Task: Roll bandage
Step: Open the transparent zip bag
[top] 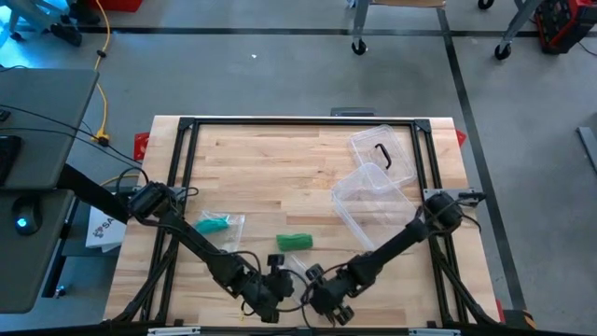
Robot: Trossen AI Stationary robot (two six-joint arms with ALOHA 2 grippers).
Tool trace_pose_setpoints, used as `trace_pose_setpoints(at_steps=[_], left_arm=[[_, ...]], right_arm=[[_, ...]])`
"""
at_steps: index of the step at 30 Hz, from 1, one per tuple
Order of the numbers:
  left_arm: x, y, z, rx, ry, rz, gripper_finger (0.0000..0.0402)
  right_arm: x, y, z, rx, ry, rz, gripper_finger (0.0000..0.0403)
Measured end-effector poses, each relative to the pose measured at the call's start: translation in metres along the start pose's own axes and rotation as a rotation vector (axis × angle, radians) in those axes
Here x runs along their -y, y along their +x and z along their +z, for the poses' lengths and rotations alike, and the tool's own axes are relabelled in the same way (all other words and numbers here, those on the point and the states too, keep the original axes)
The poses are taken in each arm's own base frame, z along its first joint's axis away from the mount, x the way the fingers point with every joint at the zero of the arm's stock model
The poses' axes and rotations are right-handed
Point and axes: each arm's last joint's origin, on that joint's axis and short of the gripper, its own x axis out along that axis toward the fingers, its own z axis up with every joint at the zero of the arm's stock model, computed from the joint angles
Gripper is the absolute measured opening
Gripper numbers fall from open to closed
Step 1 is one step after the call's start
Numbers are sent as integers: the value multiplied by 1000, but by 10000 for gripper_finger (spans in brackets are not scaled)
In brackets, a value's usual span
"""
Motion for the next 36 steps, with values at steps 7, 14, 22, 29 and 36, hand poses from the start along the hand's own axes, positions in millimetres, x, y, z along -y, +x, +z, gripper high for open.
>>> trace_pose_setpoints(at_steps=[7,14,22,29,36], left_arm=[[16,-8,-6,44,150,11,10],[23,-3,-9,72,250,10,50],[22,13,-1,217,379,145,144],[25,8,5,328,358,311,163],[31,7,1,325,361,293,153]], right_arm=[[3,-4,2,7,93,0,10],[-13,-46,10,8,186,-224,0],[-41,-91,22,147,242,-312,0],[-57,-91,16,215,311,-398,0],[-59,-92,14,279,445,-491,0]])
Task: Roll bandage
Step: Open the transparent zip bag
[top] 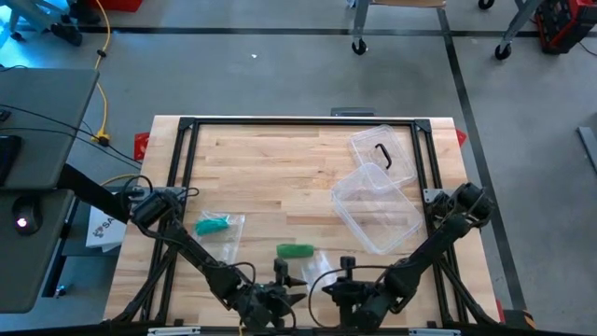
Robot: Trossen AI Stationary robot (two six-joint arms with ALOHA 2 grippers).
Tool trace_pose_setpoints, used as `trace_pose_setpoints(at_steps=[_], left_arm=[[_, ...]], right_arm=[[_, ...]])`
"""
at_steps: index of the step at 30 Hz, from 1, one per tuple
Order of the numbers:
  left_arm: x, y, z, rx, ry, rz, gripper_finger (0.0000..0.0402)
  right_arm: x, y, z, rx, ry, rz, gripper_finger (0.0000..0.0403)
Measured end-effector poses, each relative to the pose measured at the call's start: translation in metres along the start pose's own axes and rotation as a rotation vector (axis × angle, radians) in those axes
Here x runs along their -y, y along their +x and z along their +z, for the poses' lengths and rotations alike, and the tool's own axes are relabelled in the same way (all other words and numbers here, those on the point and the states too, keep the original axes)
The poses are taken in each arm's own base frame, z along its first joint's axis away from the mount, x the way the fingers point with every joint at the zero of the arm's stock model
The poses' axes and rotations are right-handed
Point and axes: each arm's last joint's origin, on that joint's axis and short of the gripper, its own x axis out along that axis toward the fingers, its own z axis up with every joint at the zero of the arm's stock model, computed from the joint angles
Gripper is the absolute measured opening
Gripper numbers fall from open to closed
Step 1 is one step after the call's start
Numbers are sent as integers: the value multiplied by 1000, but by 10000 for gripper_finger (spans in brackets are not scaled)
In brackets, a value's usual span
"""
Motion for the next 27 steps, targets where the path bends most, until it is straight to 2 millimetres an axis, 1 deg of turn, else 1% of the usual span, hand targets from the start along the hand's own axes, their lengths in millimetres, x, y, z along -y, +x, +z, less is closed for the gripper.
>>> trace_pose_setpoints(at_steps=[3,7,12,18,21,24,25,27], left_arm=[[3,-4,0,4,-7,27,151],[3,-6,0,9,-43,79,150],[-3,2,-2,1,-89,106,150],[-2,16,-8,20,-156,177,143],[0,16,-7,30,-150,171,110],[4,8,-4,46,-172,147,52],[4,5,-2,48,-193,125,29],[3,0,3,42,-224,57,9]], right_arm=[[0,-2,-1,24,50,-50,0],[-3,-5,-2,52,89,-71,0],[-8,-10,3,137,134,-85,0],[-16,-17,9,222,154,-77,0],[-20,-22,6,236,148,-82,0],[-25,-29,4,259,151,-93,0],[-26,-30,3,266,148,-100,0],[-29,-33,1,274,142,-103,0]])
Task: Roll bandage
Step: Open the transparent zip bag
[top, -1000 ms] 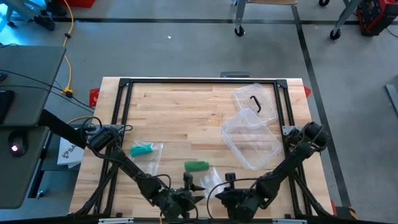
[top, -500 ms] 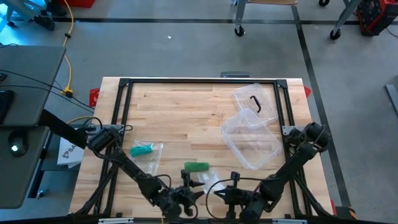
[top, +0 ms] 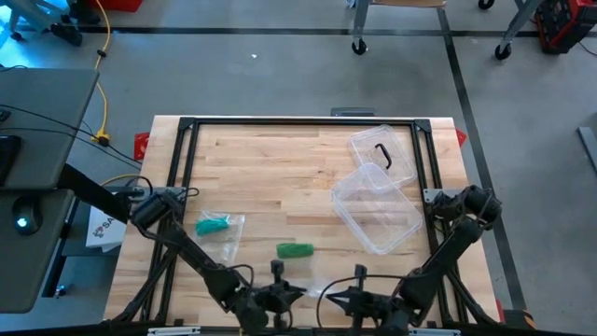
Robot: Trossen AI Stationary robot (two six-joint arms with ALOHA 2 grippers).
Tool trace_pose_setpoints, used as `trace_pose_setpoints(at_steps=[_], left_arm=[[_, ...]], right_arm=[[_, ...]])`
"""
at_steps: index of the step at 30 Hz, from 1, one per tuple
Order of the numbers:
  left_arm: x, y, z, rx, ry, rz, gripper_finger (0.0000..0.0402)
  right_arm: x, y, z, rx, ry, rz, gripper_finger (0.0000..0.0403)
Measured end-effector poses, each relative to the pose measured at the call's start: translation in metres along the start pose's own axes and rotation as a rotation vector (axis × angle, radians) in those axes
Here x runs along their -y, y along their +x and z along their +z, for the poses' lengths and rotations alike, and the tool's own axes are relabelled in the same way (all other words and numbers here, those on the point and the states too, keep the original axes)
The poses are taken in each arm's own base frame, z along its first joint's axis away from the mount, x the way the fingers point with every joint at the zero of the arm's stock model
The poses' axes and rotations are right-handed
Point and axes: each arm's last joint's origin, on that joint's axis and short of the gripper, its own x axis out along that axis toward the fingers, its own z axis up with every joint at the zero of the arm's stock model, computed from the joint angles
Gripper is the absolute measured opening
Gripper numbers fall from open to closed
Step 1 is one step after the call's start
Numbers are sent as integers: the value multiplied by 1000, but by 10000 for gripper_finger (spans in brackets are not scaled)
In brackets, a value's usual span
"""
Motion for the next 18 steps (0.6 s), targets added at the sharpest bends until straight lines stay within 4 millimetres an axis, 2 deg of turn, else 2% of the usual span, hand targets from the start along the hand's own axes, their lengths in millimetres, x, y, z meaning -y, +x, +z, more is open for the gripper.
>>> trace_pose_setpoints(at_steps=[4,8,13,18], left_arm=[[-5,-6,18,-86,-5,-64,3],[-16,-11,42,-286,8,-103,1],[-29,-17,62,-474,-16,-181,1],[-30,-19,65,-548,-49,-265,1]], right_arm=[[-2,-3,-1,-5,-3,15,0],[-1,0,0,-22,-22,33,16],[3,8,5,-64,-64,99,93],[6,17,12,-36,-83,106,158]])
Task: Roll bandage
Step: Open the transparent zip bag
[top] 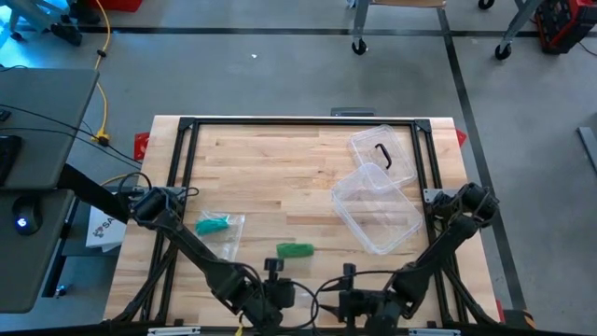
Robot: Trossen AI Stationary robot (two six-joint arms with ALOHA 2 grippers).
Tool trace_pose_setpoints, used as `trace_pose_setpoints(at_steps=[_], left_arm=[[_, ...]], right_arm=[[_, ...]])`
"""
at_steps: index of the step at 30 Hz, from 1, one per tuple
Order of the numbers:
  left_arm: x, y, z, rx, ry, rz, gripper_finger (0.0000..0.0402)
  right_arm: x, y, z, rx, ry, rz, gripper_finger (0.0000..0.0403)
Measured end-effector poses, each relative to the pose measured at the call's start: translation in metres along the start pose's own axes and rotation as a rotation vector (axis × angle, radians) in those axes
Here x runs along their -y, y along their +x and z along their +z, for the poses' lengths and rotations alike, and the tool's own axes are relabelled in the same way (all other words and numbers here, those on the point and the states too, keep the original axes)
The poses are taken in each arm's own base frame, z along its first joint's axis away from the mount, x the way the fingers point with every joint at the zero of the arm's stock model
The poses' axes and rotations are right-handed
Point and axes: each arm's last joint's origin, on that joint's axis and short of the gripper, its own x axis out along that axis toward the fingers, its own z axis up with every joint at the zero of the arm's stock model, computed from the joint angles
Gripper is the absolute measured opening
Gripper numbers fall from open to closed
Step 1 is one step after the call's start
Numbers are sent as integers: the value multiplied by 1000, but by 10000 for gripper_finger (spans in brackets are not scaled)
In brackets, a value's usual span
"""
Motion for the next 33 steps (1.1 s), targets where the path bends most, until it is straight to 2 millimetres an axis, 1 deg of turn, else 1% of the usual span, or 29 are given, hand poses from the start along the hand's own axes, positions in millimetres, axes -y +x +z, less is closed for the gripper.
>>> trace_pose_setpoints(at_steps=[4,9,13,19,20,25,33], left_arm=[[0,1,-1,-6,-11,2,1],[0,1,0,2,-14,6,0],[-1,1,0,11,-15,19,0],[0,1,0,13,-14,22,0],[0,1,0,13,-14,22,0],[-1,1,0,21,-11,39,0],[0,0,0,38,-2,58,0]], right_arm=[[2,5,6,29,-20,19,168],[7,13,12,43,9,38,146],[9,23,9,51,21,16,108],[10,24,9,70,20,-24,17],[10,24,9,70,13,-25,9],[10,24,7,55,25,-20,2],[10,26,5,45,38,-24,4]])
